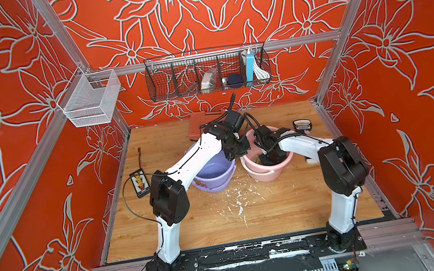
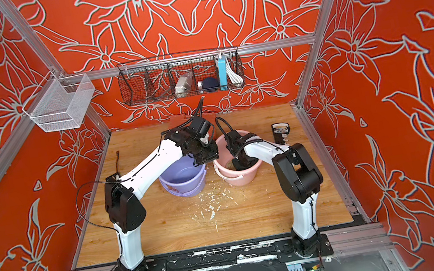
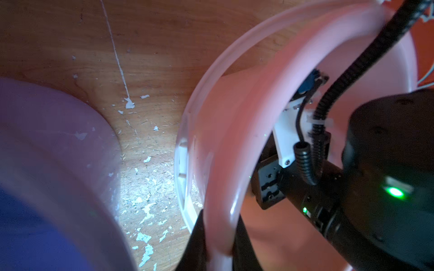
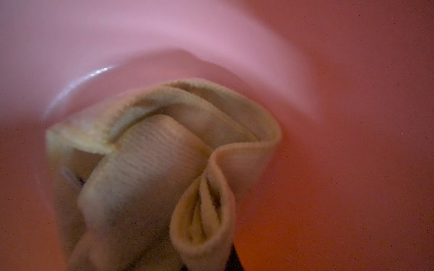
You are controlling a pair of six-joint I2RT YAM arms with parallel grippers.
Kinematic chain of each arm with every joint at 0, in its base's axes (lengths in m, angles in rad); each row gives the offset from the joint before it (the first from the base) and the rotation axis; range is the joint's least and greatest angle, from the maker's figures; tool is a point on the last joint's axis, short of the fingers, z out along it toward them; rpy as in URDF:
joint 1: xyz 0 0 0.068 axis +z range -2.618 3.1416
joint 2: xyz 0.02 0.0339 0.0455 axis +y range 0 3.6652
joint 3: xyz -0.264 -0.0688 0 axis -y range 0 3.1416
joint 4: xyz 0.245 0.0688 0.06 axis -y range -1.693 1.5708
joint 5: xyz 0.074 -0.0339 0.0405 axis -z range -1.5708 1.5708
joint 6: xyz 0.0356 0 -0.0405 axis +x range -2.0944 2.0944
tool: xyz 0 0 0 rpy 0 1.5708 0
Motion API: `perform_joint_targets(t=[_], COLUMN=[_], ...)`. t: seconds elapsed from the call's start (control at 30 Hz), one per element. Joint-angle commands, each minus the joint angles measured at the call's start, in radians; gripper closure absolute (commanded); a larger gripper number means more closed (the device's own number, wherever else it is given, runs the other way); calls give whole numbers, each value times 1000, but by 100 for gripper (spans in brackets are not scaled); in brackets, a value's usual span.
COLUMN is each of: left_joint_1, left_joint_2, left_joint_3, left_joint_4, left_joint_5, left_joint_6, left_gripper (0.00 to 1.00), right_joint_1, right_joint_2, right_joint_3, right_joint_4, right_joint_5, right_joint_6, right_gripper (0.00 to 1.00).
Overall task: Wipe the inside of the bucket with a cloth
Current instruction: Wipe the dirt from the inside of the bucket.
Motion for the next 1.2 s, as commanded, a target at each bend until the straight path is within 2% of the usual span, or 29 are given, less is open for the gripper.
perform_joint_targets(t=[0.0, 0.23, 0.4, 0.5, 0.67, 0.83, 0.93, 1.03, 1.1, 1.17], left_joint_1=[-30, -33, -42, -50, -53, -50, -51, -50, -51, -51], left_joint_2=[-9, -1, 9, 5, -8, -20, -23, -33, -33, -37], left_joint_3=[-14, -24, -13, -14, -13, -6, 6, 15, 25, 27], left_joint_4=[-154, -132, -136, -132, -129, -133, -140, -145, -155, -162], left_joint_5=[48, 44, 28, 12, -1, -27, -27, -32, -34, -34], left_joint_6=[111, 103, 107, 104, 99, 99, 101, 105, 107, 106], left_gripper=[100, 100, 100, 100, 100, 100, 100, 100, 100, 100], right_joint_1=[-28, -14, -14, -14, -14, -19, -21, -28, -28, -28], right_joint_2=[74, 2, -93, -152, -216, -243, -241, -226, -208, -200], right_joint_3=[-5, -72, -123, -155, -162, -147, -122, -115, -85, -61], right_joint_4=[13, 197, 395, 516, 554, 445, 330, 292, 253, 242], right_joint_5=[-63, -446, -743, -868, -972, -1028, -1002, -1030, -994, -881], right_joint_6=[76, 84, 140, 185, 174, 92, 17, -15, -30, -16], right_gripper=[100, 100, 100, 100, 100, 100, 100, 100, 100, 100])
